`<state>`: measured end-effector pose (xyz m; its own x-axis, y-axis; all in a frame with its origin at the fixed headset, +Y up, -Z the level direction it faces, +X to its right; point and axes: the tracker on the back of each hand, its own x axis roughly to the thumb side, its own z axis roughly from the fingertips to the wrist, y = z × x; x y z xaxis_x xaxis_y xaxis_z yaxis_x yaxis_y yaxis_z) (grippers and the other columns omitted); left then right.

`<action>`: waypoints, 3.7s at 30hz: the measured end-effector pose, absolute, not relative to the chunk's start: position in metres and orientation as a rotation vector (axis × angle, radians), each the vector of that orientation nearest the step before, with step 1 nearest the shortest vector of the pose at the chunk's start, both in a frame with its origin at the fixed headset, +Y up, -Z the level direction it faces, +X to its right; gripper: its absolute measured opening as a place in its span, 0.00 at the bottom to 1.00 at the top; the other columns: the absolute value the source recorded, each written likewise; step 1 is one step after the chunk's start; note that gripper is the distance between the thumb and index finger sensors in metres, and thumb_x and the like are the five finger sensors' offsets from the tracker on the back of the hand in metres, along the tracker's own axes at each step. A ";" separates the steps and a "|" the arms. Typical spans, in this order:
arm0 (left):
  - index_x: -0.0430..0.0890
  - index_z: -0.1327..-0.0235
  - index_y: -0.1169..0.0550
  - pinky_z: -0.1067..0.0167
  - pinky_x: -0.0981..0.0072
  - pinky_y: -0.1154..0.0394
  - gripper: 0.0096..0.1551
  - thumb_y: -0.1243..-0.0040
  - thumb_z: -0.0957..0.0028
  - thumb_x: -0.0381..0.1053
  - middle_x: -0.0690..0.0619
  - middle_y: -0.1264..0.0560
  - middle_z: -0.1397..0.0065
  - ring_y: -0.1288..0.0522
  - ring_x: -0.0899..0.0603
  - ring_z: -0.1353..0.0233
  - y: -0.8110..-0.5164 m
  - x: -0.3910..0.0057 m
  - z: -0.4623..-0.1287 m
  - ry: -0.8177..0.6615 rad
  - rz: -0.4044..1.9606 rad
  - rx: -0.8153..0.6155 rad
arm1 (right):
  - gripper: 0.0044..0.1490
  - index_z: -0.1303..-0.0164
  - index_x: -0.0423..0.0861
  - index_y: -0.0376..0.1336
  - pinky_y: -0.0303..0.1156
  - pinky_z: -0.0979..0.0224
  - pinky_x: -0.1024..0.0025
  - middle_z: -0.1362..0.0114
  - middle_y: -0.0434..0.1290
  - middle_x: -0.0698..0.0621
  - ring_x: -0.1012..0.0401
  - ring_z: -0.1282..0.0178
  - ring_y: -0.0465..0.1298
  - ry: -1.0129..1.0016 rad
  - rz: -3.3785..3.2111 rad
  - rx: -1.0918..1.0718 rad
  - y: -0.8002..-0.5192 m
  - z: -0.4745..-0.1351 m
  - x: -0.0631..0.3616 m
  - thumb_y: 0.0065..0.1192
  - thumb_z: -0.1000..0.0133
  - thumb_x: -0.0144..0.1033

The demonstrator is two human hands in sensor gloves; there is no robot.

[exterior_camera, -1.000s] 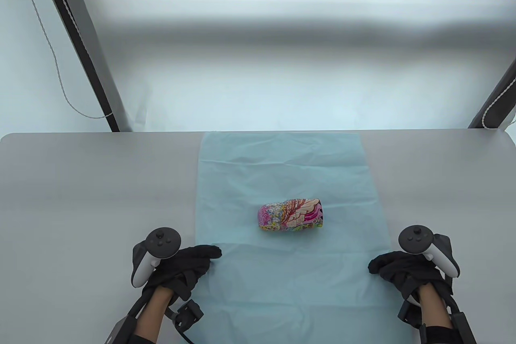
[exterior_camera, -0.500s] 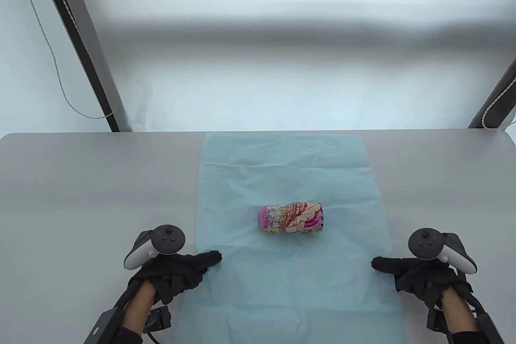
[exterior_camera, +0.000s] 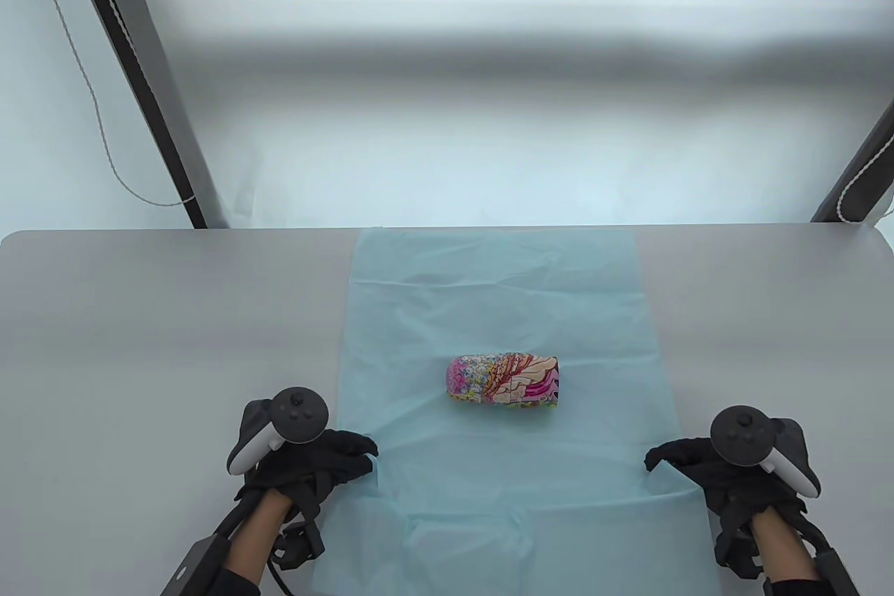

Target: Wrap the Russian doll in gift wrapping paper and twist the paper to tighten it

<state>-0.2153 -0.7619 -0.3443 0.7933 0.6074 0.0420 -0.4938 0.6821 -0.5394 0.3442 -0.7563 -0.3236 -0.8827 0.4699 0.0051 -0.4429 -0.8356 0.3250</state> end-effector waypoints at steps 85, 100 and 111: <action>0.35 0.36 0.26 0.33 0.38 0.36 0.25 0.45 0.33 0.53 0.53 0.10 0.59 0.18 0.44 0.41 -0.775 -0.241 -0.347 0.263 1.063 -0.578 | 0.26 0.47 0.42 0.76 0.80 0.58 0.68 0.64 0.88 0.54 0.60 0.66 0.85 0.329 2.353 -0.428 -0.771 -0.352 0.316 0.67 0.34 0.54; 0.43 0.15 0.46 0.29 0.23 0.53 0.41 0.55 0.34 0.62 0.33 0.38 0.14 0.48 0.25 0.16 -0.724 -0.263 -0.330 0.139 0.915 -0.265 | 0.48 0.19 0.38 0.62 0.78 0.41 0.55 0.27 0.77 0.31 0.48 0.45 0.84 0.144 2.622 -0.410 -0.737 -0.337 0.318 0.59 0.34 0.65; 0.45 0.14 0.48 0.28 0.23 0.56 0.47 0.47 0.37 0.66 0.36 0.47 0.09 0.52 0.26 0.14 -0.668 -0.138 -0.302 -0.413 0.471 -0.183 | 0.54 0.10 0.39 0.54 0.57 0.18 0.31 0.09 0.56 0.26 0.31 0.14 0.56 -0.078 2.943 0.170 -0.664 -0.310 0.217 0.62 0.35 0.65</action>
<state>-0.1381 -0.6679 -0.3017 0.8106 0.4751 0.3423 -0.4023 0.8766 -0.2642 0.2169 -0.6638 -0.3102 -0.9749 0.1883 0.1190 -0.1944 -0.9800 -0.0415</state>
